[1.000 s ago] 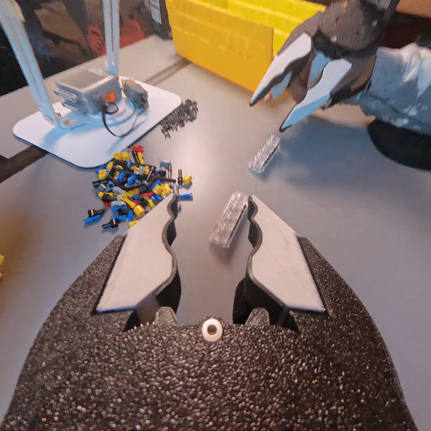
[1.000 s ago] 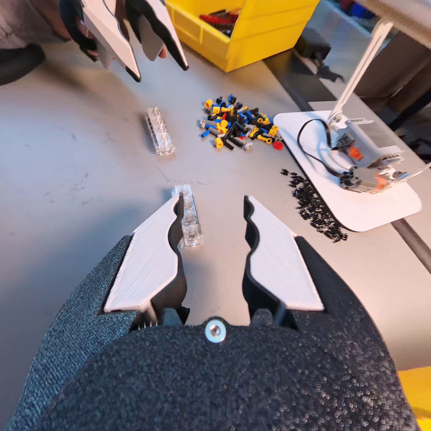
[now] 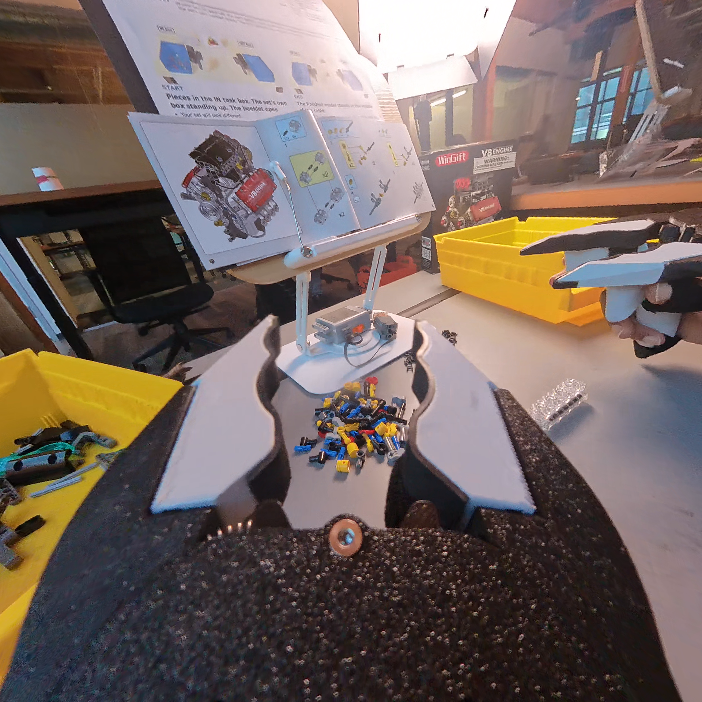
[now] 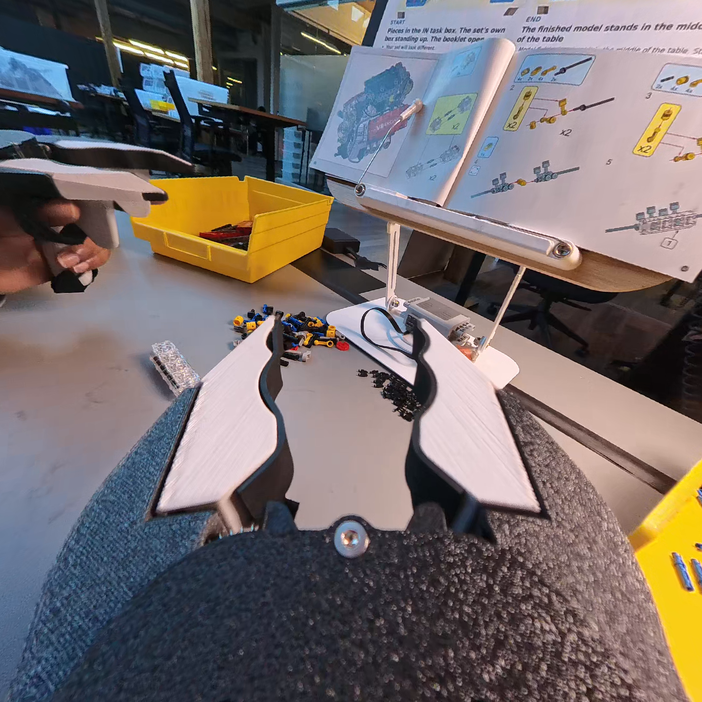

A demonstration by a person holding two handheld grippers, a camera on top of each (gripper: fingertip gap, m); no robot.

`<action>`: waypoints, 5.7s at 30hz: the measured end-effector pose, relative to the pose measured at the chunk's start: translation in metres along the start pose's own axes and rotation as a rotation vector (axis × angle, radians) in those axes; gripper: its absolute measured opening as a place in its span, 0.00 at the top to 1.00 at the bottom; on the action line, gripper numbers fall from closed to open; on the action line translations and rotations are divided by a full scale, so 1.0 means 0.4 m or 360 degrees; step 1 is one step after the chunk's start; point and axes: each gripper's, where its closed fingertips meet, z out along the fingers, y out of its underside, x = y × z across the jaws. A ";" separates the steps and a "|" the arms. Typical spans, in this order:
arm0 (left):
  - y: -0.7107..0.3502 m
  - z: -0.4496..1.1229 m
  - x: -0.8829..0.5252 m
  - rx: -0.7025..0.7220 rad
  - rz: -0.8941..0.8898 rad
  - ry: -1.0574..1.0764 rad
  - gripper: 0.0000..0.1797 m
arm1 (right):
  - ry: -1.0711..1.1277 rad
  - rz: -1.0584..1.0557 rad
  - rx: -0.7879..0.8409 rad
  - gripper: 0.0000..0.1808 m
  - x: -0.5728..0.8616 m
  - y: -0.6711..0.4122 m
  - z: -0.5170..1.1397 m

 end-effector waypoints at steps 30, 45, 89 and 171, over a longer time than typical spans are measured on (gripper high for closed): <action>-0.003 0.054 -0.165 0.0113 -0.0115 -0.0247 0.96 | 0.0398 -0.0104 0.0242 0.99 0.228 -0.114 0.132; 0.029 0.095 -0.112 -0.0041 -0.0151 -0.0085 0.62 | 0.0375 -0.0104 0.0152 0.63 0.212 -0.098 0.138; 0.040 0.098 -0.098 -0.0041 -0.0149 -0.0101 0.66 | 0.0316 -0.0151 0.0203 0.90 0.186 -0.172 0.181; 0.375 0.045 0.007 -0.1184 0.0148 0.0528 0.96 | -0.0037 0.0066 -0.0165 0.96 0.061 0.026 0.058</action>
